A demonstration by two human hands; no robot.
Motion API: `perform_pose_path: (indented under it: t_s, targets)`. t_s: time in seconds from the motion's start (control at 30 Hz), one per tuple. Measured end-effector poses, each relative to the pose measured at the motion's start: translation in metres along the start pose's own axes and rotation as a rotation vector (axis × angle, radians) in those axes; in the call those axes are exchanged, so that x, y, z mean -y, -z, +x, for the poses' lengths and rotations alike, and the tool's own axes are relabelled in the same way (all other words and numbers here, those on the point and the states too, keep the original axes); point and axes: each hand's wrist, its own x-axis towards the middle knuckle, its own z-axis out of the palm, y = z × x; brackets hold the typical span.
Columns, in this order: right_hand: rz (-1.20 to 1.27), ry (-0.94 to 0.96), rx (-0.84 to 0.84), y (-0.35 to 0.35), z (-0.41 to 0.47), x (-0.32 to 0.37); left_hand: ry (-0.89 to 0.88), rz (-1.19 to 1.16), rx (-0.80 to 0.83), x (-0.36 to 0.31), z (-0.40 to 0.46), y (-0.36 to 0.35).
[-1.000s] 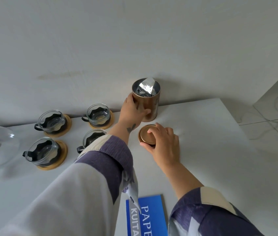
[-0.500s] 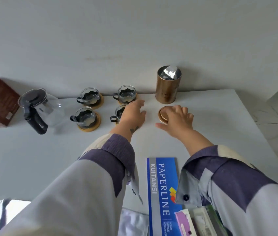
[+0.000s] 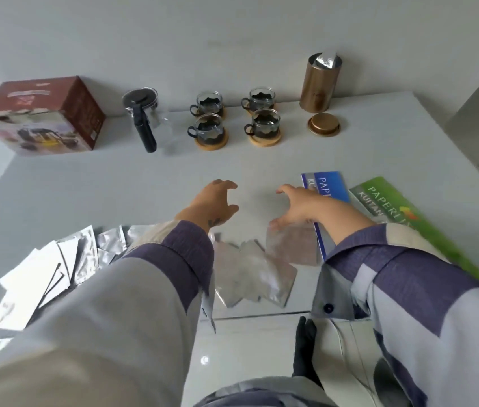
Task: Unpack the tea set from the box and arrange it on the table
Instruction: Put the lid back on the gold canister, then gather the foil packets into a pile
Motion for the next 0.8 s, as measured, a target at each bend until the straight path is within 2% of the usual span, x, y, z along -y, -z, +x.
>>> perform_pose_path:
  t_s: [0.13, 0.27, 0.43, 0.67, 0.8]
  targets:
    - [-0.325, -0.072, 0.002, -0.053, -0.025, 0.013, 0.011, 0.186, 0.22, 0.029, -0.057, -0.017]
    - [-0.347, -0.089, -0.055, -0.084, -0.037, 0.02, 0.002, 0.349, 0.317, 0.051, -0.087, -0.032]
    - [-0.163, -0.072, -0.184, -0.103, -0.043, 0.036, 0.045, 0.232, 0.27, 0.068, -0.1, -0.046]
    - [0.185, -0.115, -0.173, -0.126, -0.038, 0.073, 0.011, 0.119, 0.153, 0.077, -0.109, -0.053]
    - [0.267, -0.077, -0.131, -0.124, -0.03, 0.077, -0.005, 0.093, 0.119, 0.081, -0.109, -0.057]
